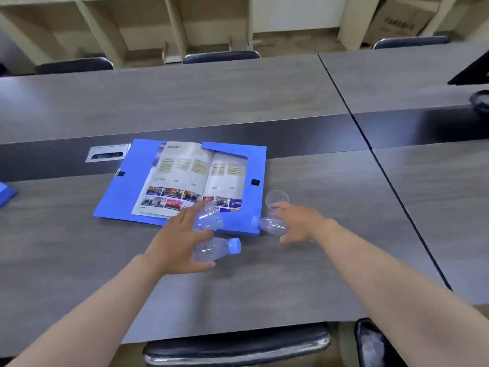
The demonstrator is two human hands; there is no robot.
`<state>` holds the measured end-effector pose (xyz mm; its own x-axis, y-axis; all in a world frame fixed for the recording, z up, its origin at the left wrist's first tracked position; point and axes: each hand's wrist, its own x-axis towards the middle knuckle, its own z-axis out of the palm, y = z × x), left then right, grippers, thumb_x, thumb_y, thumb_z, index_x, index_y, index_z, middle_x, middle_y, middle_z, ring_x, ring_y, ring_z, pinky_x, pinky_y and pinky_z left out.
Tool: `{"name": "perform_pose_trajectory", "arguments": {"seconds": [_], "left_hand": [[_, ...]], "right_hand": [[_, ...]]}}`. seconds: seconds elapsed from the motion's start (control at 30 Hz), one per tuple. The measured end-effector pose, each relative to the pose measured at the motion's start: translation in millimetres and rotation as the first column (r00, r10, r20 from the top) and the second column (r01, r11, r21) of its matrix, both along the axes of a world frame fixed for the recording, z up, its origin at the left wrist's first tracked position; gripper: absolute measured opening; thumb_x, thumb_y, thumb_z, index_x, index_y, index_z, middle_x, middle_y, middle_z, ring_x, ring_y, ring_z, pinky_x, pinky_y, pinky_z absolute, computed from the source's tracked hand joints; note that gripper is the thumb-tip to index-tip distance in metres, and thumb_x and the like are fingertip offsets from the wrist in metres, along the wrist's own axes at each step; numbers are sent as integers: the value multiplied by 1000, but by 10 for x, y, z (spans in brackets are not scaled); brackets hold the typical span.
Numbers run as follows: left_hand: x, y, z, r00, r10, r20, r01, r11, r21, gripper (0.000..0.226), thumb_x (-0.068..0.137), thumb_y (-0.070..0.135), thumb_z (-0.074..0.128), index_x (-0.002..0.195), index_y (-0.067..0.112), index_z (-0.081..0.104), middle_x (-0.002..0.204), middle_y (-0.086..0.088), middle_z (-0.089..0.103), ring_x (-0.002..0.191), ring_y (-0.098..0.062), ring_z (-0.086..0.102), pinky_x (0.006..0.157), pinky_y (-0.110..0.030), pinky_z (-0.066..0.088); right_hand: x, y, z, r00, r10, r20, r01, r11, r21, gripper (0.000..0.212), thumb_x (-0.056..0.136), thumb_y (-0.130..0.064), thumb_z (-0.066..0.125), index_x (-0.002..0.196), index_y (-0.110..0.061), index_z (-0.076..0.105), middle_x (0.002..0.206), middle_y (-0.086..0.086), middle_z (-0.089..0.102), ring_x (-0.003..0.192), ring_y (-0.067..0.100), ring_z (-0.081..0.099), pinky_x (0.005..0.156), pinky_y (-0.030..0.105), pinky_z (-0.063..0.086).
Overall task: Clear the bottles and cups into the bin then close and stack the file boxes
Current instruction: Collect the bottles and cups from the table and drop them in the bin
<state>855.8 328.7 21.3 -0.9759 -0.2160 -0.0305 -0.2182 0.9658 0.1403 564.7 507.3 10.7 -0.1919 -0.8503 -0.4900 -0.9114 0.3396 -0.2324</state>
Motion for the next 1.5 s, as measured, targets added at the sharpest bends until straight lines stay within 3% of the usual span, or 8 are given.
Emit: {"name": "perform_pose_trajectory", "arguments": {"seconds": [0.17,0.37,0.47,0.57,0.7,1.0,1.2,1.5], "left_hand": [[-31,197,49,997,72,5,-72,997,-20,57,63,74,68,101,32,70,155,-18,31,132,-44,47,90,-51,53],[-321,304,203,998,61,-16,-62,994,-86,52,65,74,64,92,30,66,155,-20,34,132,-42,47,88,-50,53],[-524,336,306,999,21,-50,-27,991,-132,51,66,72,64,89,27,67,154,-22,35,129,-43,48,86,-49,53],[-693,391,391,996,-50,-70,38,985,-166,51,66,71,65,89,26,67,153,-25,38,127,-43,49,85,-48,51],[-832,466,418,988,-129,-85,112,977,-179,48,65,67,68,88,25,65,152,-26,39,125,-44,50,82,-45,50],[-975,663,441,957,-212,-199,181,970,-161,46,68,59,72,93,20,69,151,-28,39,126,-50,51,86,-48,48],[-1096,782,505,944,-252,-215,222,963,-153,48,65,60,73,93,21,71,150,-29,38,122,-49,52,84,-48,49],[-1364,1180,566,902,-370,-221,345,928,-143,47,64,60,73,88,20,67,150,-29,38,120,-48,51,82,-46,47]], "right_hand": [[-83,134,10,967,-168,191,194,973,-127,75,74,-33,70,144,-26,46,150,-17,40,130,15,51,99,37,49],[28,651,541,665,-257,701,585,763,-275,70,76,-15,80,124,-56,49,132,-46,42,121,-21,45,102,17,38],[137,905,696,553,-224,802,627,746,-225,77,73,-21,81,138,-48,51,147,-32,43,128,10,57,109,39,45],[226,1044,861,481,-179,858,642,739,-206,77,74,-15,79,141,-41,51,148,-19,47,118,20,66,106,44,50],[388,1083,1050,385,-122,915,640,750,-169,79,76,-7,74,145,-36,48,143,-12,54,108,25,71,92,29,52],[605,1028,1188,166,-145,975,638,770,6,57,78,-7,65,133,-18,56,91,-1,75,75,11,71,73,24,53],[522,1109,1195,77,-112,991,714,700,23,59,75,-14,72,132,-9,58,118,28,67,83,27,68,76,39,55],[470,1523,1195,1,-82,997,788,613,50,65,74,-17,73,137,-11,54,140,-1,61,91,25,71,71,40,58]]}}
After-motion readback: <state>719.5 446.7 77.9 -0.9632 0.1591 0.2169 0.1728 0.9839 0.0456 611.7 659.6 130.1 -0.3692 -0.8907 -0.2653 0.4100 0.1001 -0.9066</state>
